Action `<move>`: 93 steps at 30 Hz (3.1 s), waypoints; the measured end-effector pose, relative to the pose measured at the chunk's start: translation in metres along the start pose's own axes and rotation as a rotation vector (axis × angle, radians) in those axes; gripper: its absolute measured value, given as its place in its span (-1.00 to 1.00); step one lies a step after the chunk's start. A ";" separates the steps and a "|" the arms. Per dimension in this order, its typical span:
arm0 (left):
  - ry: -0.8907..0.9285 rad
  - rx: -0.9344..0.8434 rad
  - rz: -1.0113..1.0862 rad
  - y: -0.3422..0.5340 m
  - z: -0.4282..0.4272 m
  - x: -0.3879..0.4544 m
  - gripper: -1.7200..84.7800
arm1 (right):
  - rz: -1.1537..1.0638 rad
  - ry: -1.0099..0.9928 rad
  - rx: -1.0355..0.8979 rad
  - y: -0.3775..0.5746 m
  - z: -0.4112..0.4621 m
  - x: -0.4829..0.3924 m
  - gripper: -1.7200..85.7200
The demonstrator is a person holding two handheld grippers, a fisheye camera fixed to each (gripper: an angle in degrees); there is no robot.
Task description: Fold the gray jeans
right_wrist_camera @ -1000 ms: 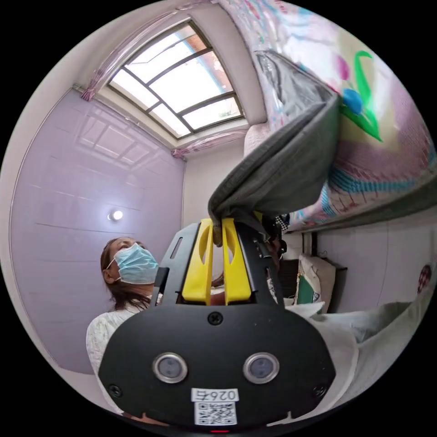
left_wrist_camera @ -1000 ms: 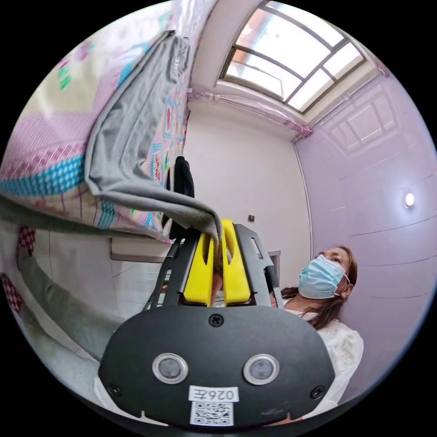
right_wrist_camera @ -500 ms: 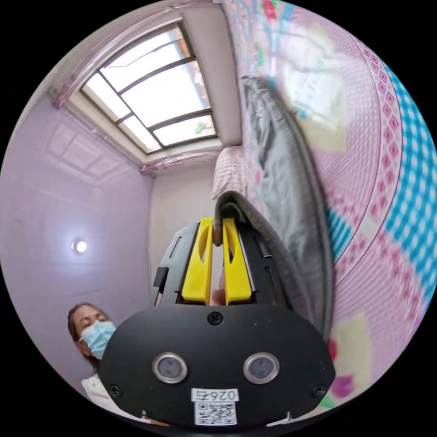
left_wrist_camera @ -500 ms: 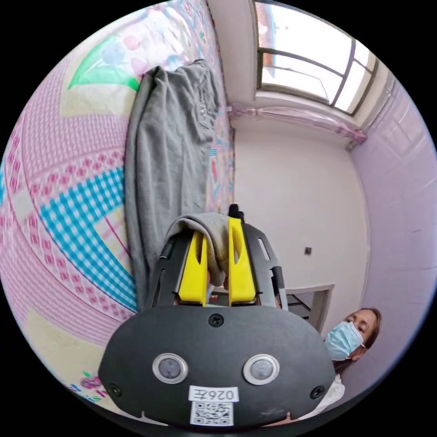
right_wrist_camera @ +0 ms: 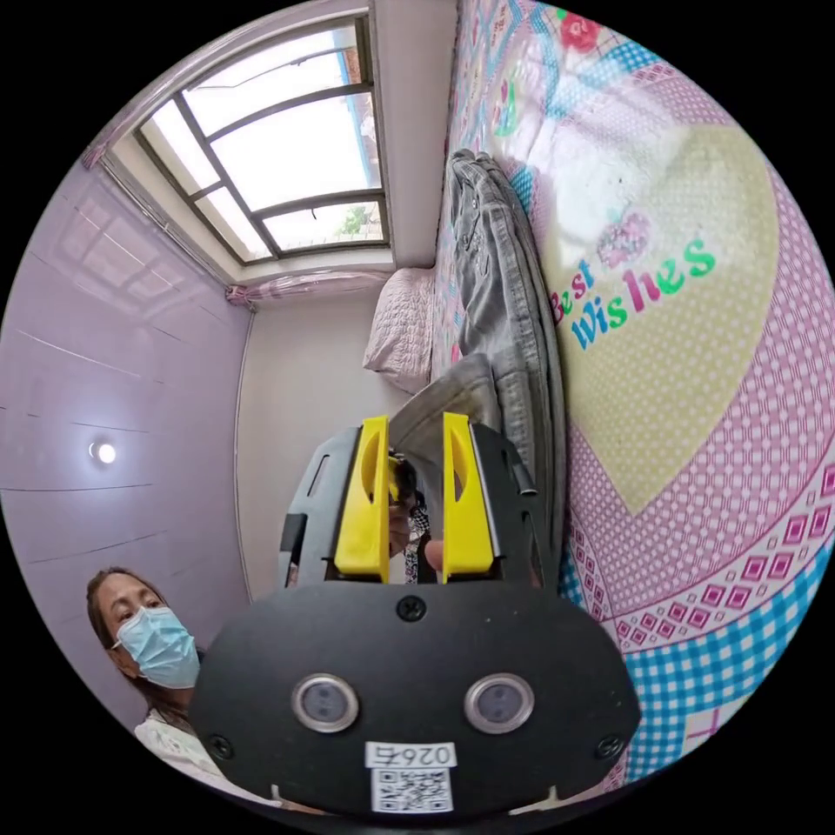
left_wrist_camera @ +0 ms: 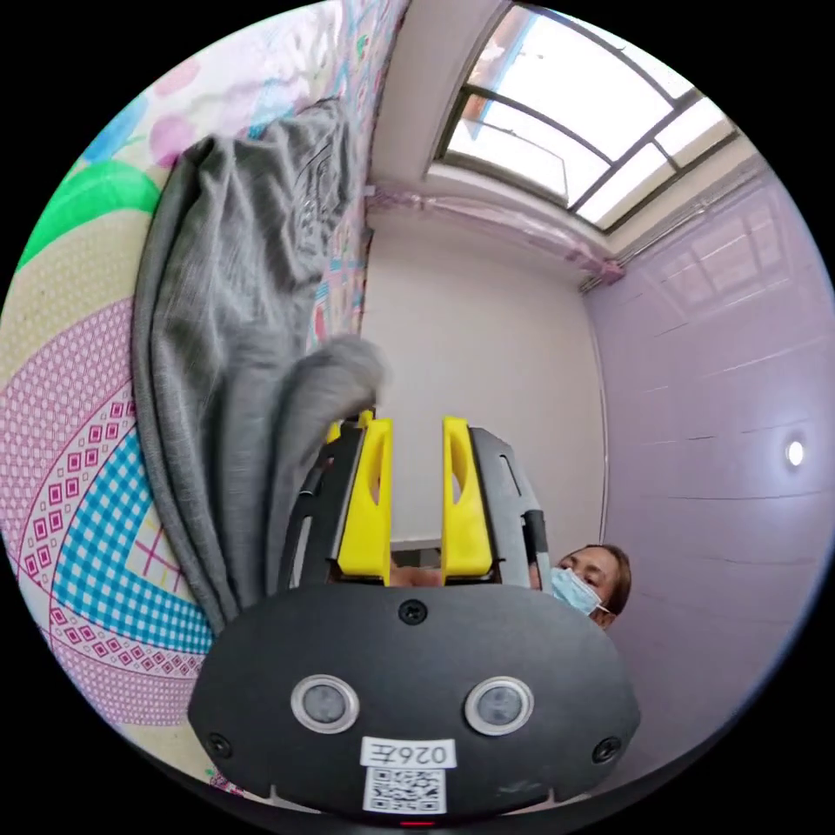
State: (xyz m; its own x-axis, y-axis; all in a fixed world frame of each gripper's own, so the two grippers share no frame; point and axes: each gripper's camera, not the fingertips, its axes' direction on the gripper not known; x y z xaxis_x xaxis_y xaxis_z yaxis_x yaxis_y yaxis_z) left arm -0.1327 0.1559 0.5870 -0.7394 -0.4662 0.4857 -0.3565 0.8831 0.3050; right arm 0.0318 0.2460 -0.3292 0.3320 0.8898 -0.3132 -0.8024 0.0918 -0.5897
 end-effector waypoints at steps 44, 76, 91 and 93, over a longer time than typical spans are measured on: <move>-0.941 -0.097 0.262 0.282 0.146 -0.114 -0.89 | -0.335 0.803 -0.177 0.321 0.119 0.108 -0.95; -1.085 0.084 0.477 0.166 0.140 -0.076 -0.98 | -0.738 0.757 -0.407 0.039 0.170 0.097 -0.98; -1.137 -0.343 0.714 0.020 0.244 -0.059 -0.98 | -0.698 0.732 -0.401 -0.142 0.251 0.107 -0.98; -1.377 -0.509 0.682 -0.005 0.265 -0.088 -0.98 | -0.671 0.915 -0.481 -0.160 0.276 0.130 -0.98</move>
State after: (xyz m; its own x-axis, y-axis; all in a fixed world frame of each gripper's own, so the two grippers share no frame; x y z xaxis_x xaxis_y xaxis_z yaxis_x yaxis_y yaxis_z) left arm -0.2170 0.2066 0.3256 -0.6968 0.6307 -0.3415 0.2447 0.6566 0.7135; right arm 0.0668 0.4702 -0.0701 0.9883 0.0718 -0.1346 -0.1392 0.0639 -0.9882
